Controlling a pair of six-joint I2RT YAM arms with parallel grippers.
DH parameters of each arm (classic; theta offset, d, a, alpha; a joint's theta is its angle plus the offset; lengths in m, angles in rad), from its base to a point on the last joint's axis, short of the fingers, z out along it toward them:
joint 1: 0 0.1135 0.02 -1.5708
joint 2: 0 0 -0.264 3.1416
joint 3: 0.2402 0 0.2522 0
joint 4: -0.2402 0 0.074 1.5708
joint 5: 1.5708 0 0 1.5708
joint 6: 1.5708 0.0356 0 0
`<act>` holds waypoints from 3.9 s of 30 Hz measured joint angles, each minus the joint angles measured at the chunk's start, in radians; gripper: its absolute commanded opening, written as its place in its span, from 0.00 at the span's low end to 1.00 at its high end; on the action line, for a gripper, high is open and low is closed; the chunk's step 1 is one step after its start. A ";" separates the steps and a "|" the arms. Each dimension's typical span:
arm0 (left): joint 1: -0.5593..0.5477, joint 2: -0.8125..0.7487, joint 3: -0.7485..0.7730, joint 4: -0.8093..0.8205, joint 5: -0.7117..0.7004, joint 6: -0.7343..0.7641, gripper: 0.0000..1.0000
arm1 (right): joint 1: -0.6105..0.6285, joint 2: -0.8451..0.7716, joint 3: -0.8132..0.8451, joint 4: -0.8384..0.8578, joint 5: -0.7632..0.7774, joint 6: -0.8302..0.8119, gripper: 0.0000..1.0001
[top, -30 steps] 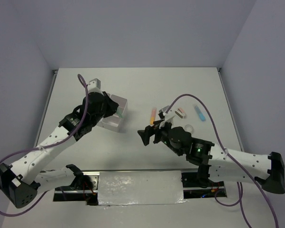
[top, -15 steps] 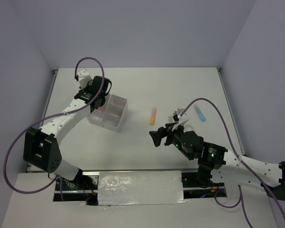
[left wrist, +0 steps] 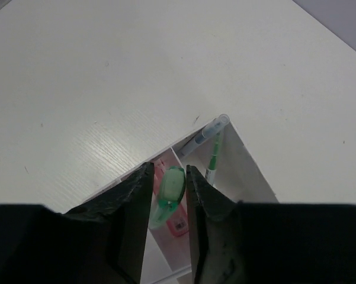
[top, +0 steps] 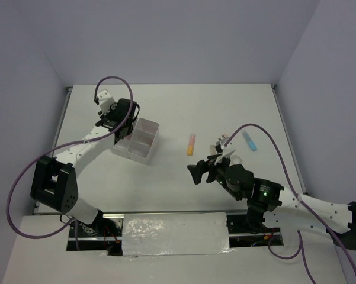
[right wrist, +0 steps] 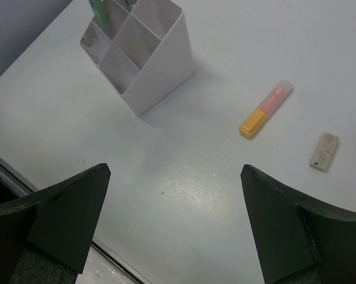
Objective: Sort the stationery into containers
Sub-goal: Place the stationery in the storage box, then pick up the stationery from the center of the board.
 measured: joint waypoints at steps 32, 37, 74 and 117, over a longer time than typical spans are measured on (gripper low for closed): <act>-0.020 -0.707 -0.112 -0.302 0.589 0.325 0.99 | -0.508 0.635 0.262 -0.217 -0.196 0.241 0.42; -0.021 -0.756 -0.240 -0.322 0.612 0.398 0.99 | -0.603 0.711 0.270 -0.230 -0.266 0.161 0.42; 0.101 -0.655 -0.241 -0.409 0.393 0.358 0.99 | -1.562 0.228 0.097 -0.388 -0.591 0.119 0.91; -0.204 -0.550 -0.240 -0.386 0.499 0.407 0.99 | -1.586 -0.019 0.253 -0.644 -0.482 0.287 0.91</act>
